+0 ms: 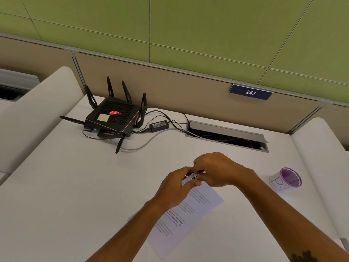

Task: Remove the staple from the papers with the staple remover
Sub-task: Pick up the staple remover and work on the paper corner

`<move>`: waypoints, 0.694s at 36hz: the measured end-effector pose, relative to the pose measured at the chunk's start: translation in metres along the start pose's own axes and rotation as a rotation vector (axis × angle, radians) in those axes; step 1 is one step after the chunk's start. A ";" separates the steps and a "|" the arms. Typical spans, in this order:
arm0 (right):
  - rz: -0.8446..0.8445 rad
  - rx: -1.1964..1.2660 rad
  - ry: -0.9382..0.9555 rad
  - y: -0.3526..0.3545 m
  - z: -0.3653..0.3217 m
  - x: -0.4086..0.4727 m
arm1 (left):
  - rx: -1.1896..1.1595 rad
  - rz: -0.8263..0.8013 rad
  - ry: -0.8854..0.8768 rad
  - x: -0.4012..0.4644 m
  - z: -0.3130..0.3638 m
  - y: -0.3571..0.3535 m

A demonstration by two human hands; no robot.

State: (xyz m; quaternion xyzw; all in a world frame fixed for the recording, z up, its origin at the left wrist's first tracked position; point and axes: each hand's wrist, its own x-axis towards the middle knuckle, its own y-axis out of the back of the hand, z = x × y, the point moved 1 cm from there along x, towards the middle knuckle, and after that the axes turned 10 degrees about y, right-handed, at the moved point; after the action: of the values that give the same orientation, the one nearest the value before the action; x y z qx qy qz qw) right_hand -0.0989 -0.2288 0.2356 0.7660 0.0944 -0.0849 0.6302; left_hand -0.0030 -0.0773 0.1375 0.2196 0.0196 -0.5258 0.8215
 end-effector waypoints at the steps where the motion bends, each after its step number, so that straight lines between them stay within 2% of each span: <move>1: 0.005 -0.003 0.002 0.000 0.000 0.000 | -0.002 0.011 -0.004 -0.001 0.000 -0.001; 7: -0.016 -0.017 0.004 0.001 0.001 0.001 | -0.045 0.014 0.006 -0.002 0.000 -0.004; 13: -0.023 0.048 0.001 -0.005 0.007 0.001 | -0.107 -0.090 0.056 -0.002 -0.003 0.005; 19: -0.032 0.139 -0.048 -0.018 0.020 -0.001 | -0.183 -0.016 0.036 -0.004 -0.007 0.007; 25: 0.114 0.355 -0.197 -0.022 0.033 -0.016 | -0.198 0.011 0.100 -0.006 -0.013 0.014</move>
State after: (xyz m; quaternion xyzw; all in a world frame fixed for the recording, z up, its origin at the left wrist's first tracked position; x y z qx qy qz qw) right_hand -0.1206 -0.2577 0.2121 0.8570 -0.0277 -0.1390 0.4954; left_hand 0.0098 -0.0622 0.1318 0.1634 0.1112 -0.5051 0.8401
